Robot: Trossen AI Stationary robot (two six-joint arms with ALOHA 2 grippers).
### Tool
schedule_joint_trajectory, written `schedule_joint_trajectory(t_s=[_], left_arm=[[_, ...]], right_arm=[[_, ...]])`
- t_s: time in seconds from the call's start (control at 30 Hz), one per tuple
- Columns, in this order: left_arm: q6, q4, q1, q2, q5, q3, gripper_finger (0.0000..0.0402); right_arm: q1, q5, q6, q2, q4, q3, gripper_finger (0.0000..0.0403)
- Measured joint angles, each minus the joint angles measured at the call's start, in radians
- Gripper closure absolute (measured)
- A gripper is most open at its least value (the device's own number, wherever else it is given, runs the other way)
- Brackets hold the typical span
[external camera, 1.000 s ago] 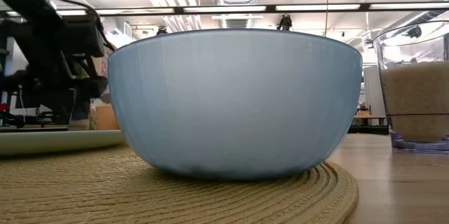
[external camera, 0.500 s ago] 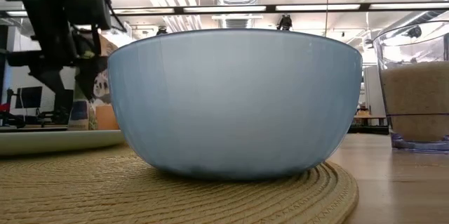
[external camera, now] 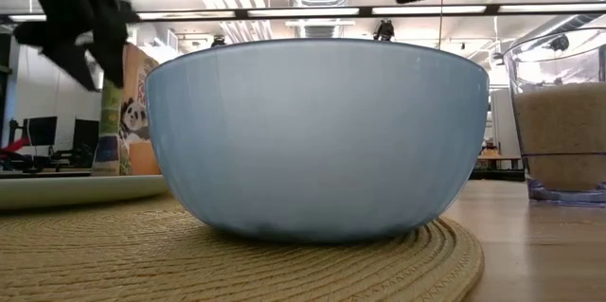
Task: Arrange a breakfast setting
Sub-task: Put the apple on the blue plate
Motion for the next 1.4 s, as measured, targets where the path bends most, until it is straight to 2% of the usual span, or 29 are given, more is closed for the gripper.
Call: schedule_joint_trajectory(t_s=[0.1, 0.23, 0.33, 0.43, 0.57, 0.7, 1.03, 1.23, 1.4], left_arm=[[0.088, 0.064, -0.137, -0.001, -0.06, 0.055, 0.0118], [0.273, 0.248, -0.309, 0.002, -0.16, 0.105, 0.0118], [0.388, 0.361, -0.347, 0.02, -0.24, 0.126, 0.0118], [0.507, 0.42, -0.331, 0.049, -0.242, 0.13, 0.0121], [0.618, 0.445, -0.257, 0.099, -0.141, 0.131, 0.0131], [0.722, 0.469, -0.152, 0.161, -0.04, 0.131, 0.014], [1.029, 0.487, 0.212, 0.303, 0.213, 0.13, 0.0161], [1.119, 0.488, 0.447, 0.412, 0.309, 0.13, 0.0165], [1.088, 0.475, 0.554, 0.525, 0.328, 0.165, 0.0164]], right_arm=[[-0.016, -0.006, 0.004, 0.088, -0.033, 0.116, 0.0376], [-0.032, -0.006, -0.005, 0.22, -0.197, 0.279, 0.0376], [-0.033, -0.013, -0.001, 0.302, -0.335, 0.383, 0.0376], [-0.033, -0.005, 0.006, 0.345, -0.425, 0.463, 0.0376], [-0.033, -0.008, 0.027, 0.371, -0.489, 0.488, 0.0376], [-0.033, -0.006, 0.066, 0.336, -0.528, 0.466, 0.0376], [-0.033, -0.005, 0.166, 0.208, -0.511, 0.31, 0.0376], [-0.033, 0.001, 0.17, 0.106, -0.377, 0.166, 0.0376], [-0.033, 0.001, 0.131, 0.018, -0.254, 0.062, 0.0376]])
